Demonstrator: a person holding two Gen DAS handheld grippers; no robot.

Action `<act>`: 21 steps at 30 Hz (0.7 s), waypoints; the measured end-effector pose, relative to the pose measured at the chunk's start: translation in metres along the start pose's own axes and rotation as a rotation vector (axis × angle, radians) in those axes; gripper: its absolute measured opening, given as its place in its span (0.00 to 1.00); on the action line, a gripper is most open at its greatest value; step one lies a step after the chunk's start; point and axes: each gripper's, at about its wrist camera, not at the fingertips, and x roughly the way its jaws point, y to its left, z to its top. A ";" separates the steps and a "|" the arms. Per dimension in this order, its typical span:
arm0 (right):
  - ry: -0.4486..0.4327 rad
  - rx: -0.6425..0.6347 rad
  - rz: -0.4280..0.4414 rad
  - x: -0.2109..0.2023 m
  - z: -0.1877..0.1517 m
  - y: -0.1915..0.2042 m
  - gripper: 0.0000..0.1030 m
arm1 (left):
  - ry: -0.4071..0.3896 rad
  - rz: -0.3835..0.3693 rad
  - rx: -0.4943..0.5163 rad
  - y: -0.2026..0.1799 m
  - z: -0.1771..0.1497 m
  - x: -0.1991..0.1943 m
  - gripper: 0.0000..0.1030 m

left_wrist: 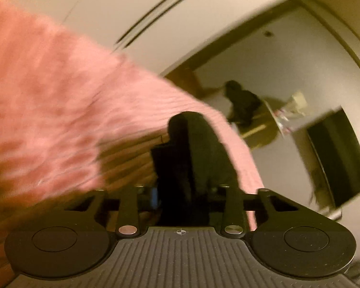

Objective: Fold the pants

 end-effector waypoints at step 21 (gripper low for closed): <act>-0.131 0.102 0.162 -0.045 0.008 -0.011 0.49 | 0.276 -0.396 1.001 -0.281 -0.267 -0.073 0.88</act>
